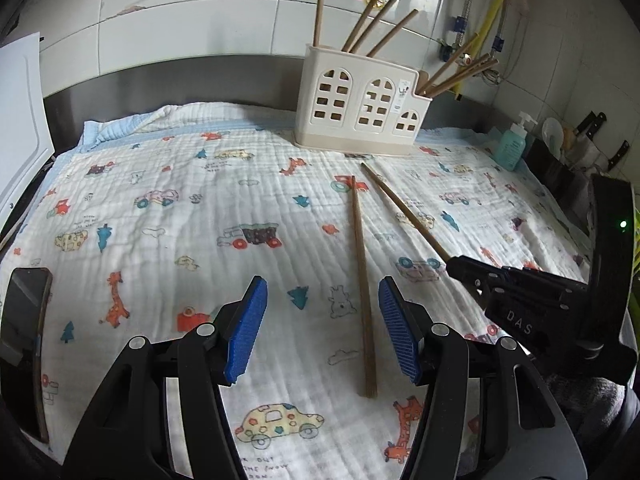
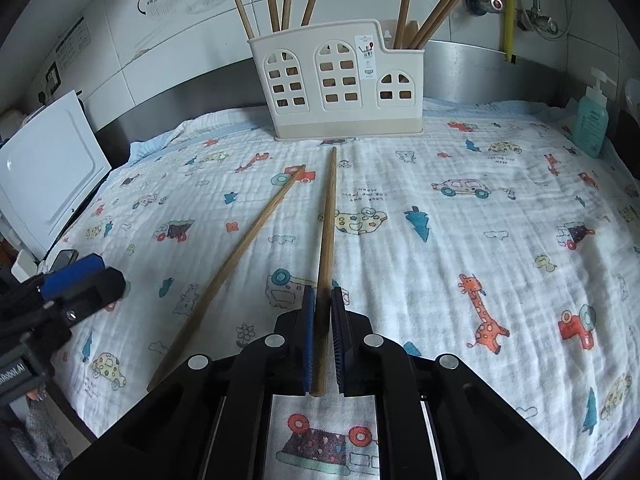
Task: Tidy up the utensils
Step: 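Close the left gripper on a chopstick while the right gripper grasps another, then lift both held chopsticks upright over the cream holder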
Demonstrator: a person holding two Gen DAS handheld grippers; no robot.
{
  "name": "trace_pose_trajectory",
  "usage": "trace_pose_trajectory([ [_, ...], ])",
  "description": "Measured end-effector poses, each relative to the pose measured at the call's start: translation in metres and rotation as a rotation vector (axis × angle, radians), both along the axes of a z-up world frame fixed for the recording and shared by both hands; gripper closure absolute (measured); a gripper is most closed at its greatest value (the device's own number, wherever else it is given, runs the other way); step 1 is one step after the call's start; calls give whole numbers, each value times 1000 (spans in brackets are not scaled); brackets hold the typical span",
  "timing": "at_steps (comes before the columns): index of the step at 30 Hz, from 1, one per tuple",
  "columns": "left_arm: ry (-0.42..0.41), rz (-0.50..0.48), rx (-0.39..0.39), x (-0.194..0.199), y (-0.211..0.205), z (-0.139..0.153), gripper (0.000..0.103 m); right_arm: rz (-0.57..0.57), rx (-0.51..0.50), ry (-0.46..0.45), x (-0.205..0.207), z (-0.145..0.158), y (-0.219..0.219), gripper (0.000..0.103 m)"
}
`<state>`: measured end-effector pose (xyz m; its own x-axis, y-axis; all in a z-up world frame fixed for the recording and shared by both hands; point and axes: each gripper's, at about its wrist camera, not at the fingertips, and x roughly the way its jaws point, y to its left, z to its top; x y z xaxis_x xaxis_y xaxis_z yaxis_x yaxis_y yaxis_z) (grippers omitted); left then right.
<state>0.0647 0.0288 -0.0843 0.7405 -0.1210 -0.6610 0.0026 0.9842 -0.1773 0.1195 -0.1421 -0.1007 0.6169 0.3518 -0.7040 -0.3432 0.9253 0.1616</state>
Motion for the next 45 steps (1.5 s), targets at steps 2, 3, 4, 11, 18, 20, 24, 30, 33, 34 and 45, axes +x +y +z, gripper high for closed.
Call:
trace_pose_trajectory([
  [2,14,-17,-9,2,-6,-5,46,-4,7,-25,-2,9,-4,96],
  [3,20,-21,-15,3,-8,-7,46,-5,10,-42,-4,15,-7,96],
  [4,25,-26,-22,4,-10,-8,47,-7,13,-57,-5,20,-10,96],
  [11,50,-60,-24,10,-26,-17,63,-5,44,-164,-12,60,-27,96],
  [18,86,-59,-32,17,-32,-29,83,17,52,-240,-16,87,-34,96],
  [20,93,-51,-24,19,-33,-32,86,20,53,-252,-16,91,-36,96],
  [24,99,-42,9,20,-36,-35,87,25,61,-268,-15,96,-39,96],
  [30,104,-12,53,22,-38,-32,97,26,69,-274,-15,98,-41,96],
  [33,85,-10,35,21,-33,-23,97,28,62,-280,-16,99,-41,96],
  [34,73,-11,30,21,-32,-18,97,30,60,-283,-16,100,-40,96],
  [45,-110,-23,-1,30,-14,49,98,77,88,-292,0,130,-43,96],
])
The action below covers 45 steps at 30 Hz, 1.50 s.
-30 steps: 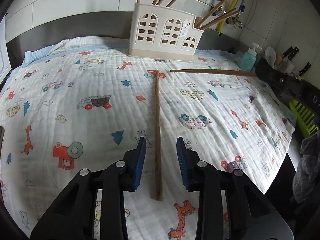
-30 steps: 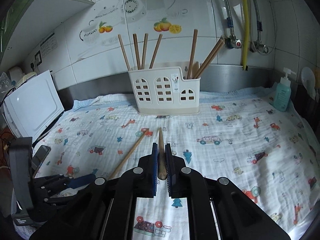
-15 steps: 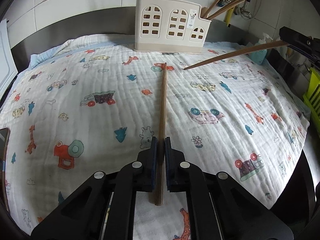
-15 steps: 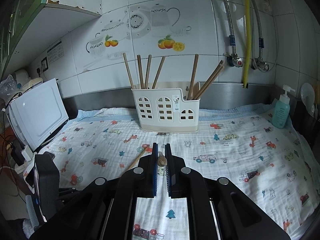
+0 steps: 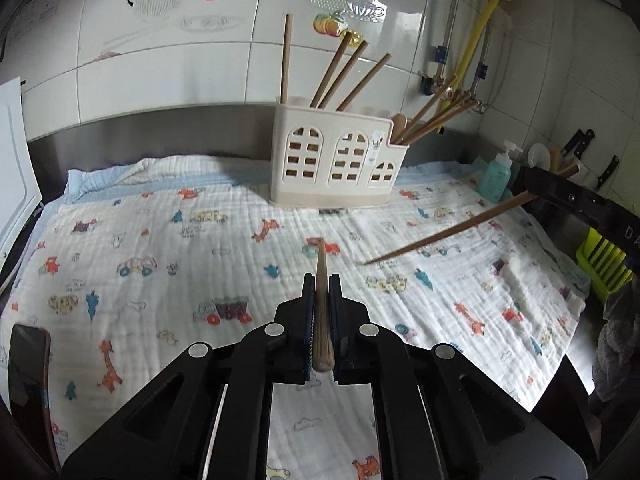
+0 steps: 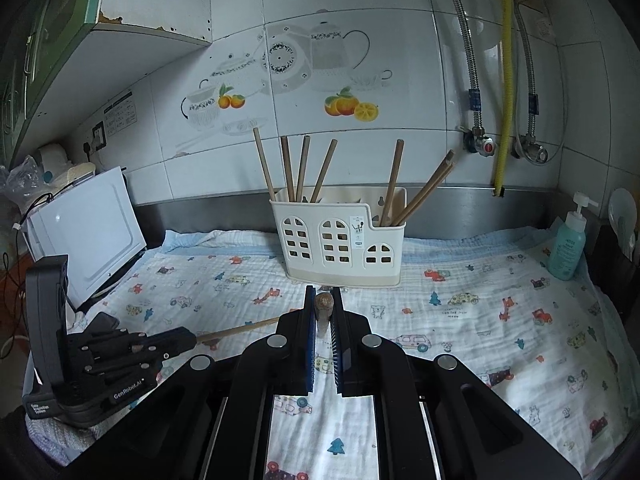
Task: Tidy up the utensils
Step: 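Lift both held chopsticks upright over the cream holder, then lower both chopsticks into the cream holder and open both grippers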
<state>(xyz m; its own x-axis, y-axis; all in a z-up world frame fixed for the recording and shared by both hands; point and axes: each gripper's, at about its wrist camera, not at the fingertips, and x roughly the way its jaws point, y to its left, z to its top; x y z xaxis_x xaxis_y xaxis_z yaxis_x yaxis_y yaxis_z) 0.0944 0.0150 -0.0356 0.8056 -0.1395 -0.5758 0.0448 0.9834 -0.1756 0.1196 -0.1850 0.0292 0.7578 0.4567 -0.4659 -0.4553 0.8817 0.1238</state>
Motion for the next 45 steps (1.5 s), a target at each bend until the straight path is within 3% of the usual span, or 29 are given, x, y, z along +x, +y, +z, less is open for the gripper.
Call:
trace_pose_trajectory([
  [10,-54,-63,6,23,6,33,98,71,-2,18,36,36,-2,96],
  [20,-118,-83,43,55,16,79,98,56,-2,-68,84,113,-16,96],
  [27,-197,-74,66,78,22,126,98,47,19,-126,116,146,-7,96],
  [38,-390,-42,100,121,14,216,98,30,-11,-129,160,150,14,96],
  [45,-422,3,135,160,7,229,98,19,-32,-128,180,145,16,96],
])
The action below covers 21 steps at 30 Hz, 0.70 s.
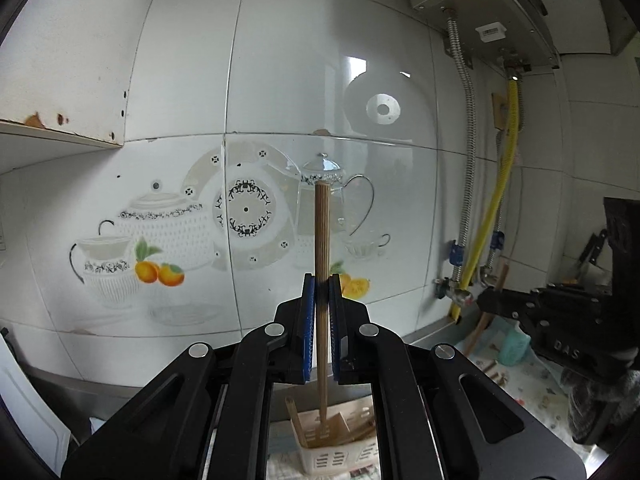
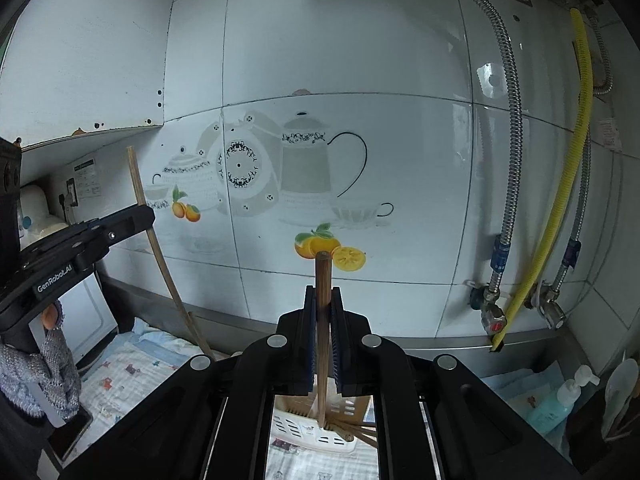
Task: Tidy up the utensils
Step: 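Lower both chopsticks into the cream holder and open both grippers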
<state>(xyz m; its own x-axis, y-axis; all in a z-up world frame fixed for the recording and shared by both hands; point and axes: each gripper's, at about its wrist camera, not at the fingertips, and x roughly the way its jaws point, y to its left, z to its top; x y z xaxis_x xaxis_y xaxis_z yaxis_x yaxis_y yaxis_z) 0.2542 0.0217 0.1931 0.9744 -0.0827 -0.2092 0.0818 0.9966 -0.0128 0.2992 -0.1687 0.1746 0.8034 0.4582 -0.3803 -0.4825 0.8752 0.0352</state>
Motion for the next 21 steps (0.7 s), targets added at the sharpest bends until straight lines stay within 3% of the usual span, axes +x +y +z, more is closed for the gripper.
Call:
trace_pose_trajectory([
  [10,89,39,-14,35,3,-38,98,2,17,-14,14,-1,2,96],
  [21,172,38,-18,49,10,-70,98,-3,-17,51,26,-33,7,96],
])
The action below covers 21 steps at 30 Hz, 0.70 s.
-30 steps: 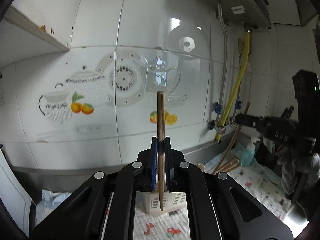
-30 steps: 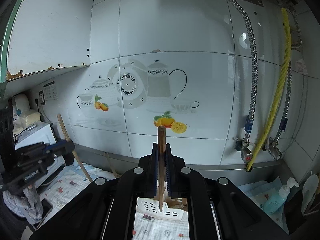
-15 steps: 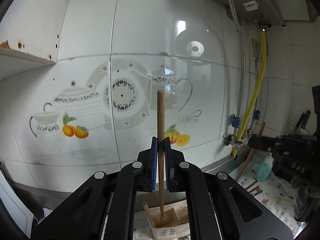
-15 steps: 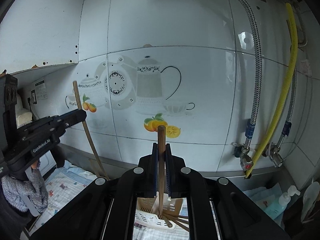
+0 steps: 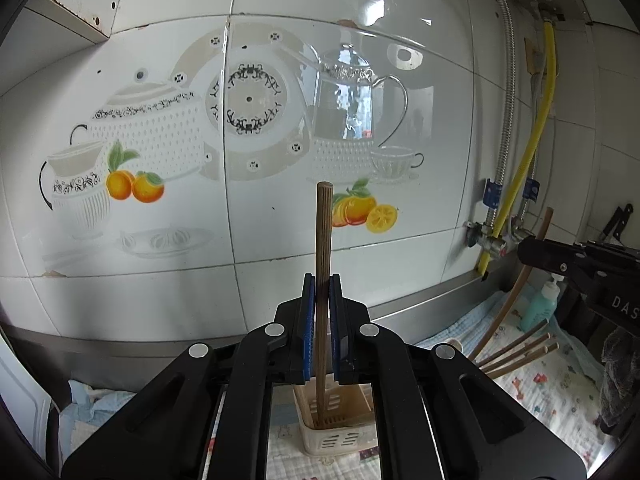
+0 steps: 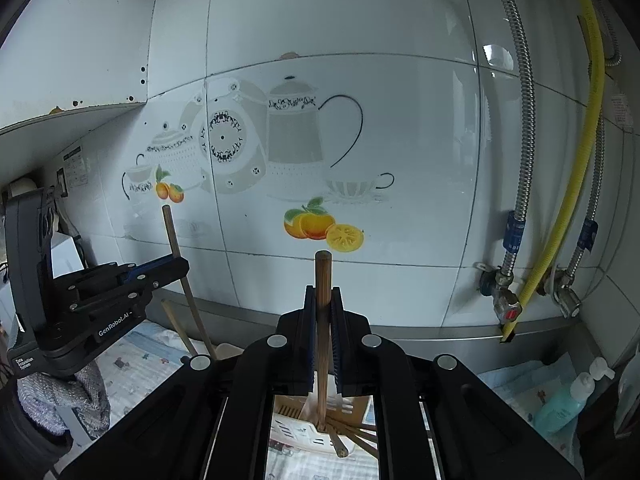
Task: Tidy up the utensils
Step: 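Lower both chopsticks into the cream holder and open both grippers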
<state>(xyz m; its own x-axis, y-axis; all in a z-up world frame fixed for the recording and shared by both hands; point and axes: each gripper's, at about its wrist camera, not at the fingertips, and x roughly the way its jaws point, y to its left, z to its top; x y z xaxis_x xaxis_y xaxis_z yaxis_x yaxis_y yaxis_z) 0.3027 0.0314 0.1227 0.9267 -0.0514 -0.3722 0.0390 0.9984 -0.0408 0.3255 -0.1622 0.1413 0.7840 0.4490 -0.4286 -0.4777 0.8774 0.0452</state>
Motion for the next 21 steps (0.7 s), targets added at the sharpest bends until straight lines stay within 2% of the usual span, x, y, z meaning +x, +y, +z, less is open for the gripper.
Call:
trace_pose_trajectory([
  [10,30,1,-7,0,2,-8,97,-1,-34,50,5,-23,0,96],
  [21,21,-9,-3,-13,-1,2,95,-8,-48,54,-2,-26,-4,96],
])
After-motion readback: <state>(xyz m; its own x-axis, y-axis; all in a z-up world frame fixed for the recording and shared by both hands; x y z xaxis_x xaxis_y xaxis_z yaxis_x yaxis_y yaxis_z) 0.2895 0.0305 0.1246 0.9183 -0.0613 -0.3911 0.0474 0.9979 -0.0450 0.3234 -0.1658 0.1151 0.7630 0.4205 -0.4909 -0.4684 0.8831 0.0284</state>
